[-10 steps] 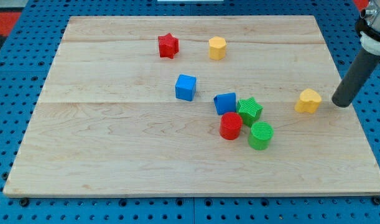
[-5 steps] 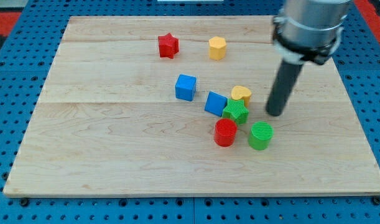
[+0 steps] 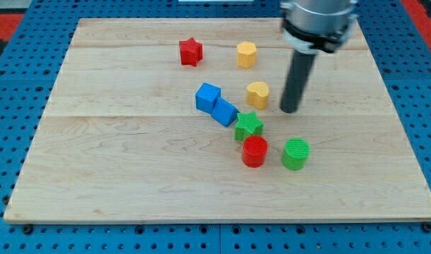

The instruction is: Place the yellow blocks and red star in a horizontal line

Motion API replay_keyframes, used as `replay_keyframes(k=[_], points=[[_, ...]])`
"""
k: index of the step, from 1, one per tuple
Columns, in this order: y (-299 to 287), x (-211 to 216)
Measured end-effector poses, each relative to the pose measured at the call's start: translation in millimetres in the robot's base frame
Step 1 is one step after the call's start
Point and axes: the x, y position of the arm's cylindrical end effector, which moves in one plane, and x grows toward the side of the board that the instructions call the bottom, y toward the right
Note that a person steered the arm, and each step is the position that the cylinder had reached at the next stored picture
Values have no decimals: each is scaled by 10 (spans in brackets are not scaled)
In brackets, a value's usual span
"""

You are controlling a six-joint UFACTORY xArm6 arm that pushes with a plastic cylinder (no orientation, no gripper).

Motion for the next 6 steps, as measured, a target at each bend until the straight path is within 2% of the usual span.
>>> replay_keyframes(k=[2, 3, 4, 5, 6], points=[[-1613, -795], [-1869, -834], [-2204, -1050], [-2005, -624], [-1933, 365]])
